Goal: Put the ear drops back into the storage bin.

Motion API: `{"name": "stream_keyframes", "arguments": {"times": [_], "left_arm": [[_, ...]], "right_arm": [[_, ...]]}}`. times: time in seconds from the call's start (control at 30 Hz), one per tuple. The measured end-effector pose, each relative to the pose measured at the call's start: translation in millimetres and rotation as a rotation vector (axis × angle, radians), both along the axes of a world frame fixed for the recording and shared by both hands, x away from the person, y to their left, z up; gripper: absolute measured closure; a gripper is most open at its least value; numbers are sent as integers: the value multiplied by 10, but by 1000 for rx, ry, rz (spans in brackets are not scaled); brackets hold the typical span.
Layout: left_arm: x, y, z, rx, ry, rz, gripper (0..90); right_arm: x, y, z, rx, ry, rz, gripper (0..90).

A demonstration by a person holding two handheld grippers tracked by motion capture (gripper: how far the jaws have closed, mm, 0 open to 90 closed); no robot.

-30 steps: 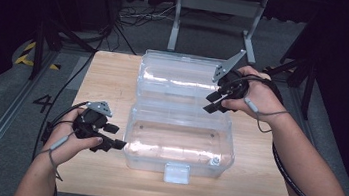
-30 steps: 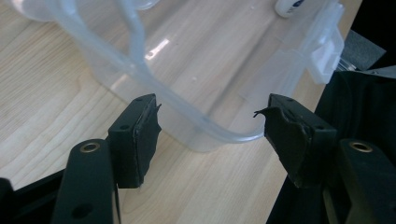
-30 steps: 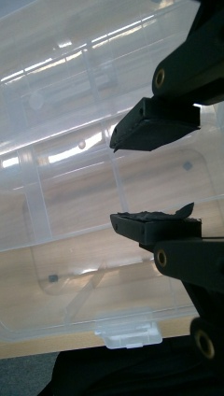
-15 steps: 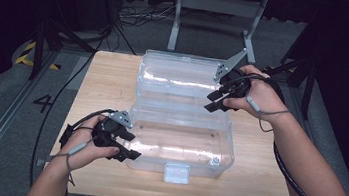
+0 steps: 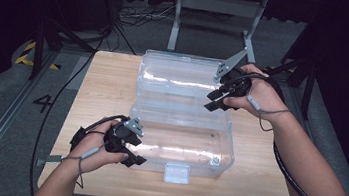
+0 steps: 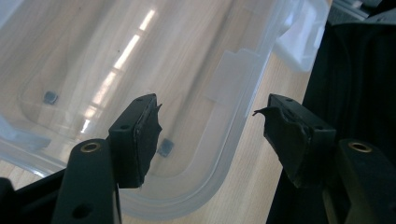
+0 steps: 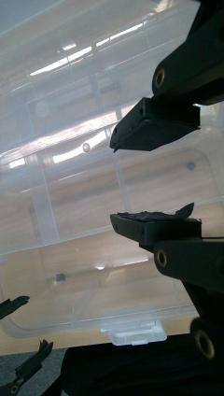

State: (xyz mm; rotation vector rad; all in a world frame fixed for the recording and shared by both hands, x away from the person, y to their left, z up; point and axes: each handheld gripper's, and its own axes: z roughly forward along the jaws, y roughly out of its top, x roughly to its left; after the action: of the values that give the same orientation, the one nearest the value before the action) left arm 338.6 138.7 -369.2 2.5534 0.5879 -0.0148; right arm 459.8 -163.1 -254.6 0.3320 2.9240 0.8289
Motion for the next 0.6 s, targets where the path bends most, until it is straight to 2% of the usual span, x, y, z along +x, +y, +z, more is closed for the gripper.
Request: {"name": "stream_keyframes", "arguments": {"times": [0.07,0.3,0.43,0.6], "left_arm": [[-1,-32,-14,34,2,-19,377],[-5,-133,-64,92,-4,-60,406],[-18,-175,-105,116,1,-82,429],[-12,-222,-139,137,-20,-92,504]], "right_arm": [[2,-1,0,2,0,0,576],[24,-9,-13,7,7,-5,576],[34,-5,-27,6,9,-3,576],[39,-4,-32,9,9,-2,576]]}}
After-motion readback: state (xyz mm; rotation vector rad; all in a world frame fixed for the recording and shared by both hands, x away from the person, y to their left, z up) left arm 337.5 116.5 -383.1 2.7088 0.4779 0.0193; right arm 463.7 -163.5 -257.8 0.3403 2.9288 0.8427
